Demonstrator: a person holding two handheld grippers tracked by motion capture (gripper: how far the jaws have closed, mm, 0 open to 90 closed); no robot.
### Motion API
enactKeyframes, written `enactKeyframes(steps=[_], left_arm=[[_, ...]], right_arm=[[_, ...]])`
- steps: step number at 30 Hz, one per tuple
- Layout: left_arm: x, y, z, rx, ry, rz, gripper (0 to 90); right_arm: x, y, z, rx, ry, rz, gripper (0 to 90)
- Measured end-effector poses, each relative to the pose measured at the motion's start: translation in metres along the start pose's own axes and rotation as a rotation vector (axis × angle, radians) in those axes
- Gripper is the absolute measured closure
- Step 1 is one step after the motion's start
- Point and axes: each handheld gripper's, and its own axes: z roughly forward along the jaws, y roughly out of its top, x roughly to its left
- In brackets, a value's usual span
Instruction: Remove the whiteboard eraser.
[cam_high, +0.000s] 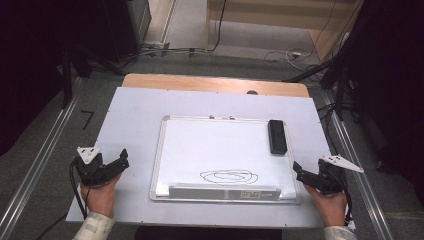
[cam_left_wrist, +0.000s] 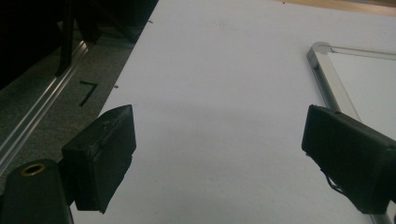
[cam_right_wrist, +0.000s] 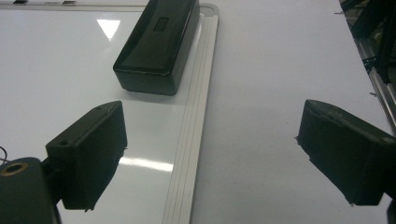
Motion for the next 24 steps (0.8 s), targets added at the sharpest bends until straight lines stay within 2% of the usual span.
enactKeyframes(steps=[11,24], left_arm=[[0.000,-0.001,0.000,0.001,0.002,0.003,10.0],[0.000,-0.001,0.002,0.010,0.006,0.006,10.0]], right_arm=[[0.004,0.007,0.007,-0.014,0.020,0.022,6.9],[0.018,0.024,0.028,-0.014,0.011,-0.015,6.9]])
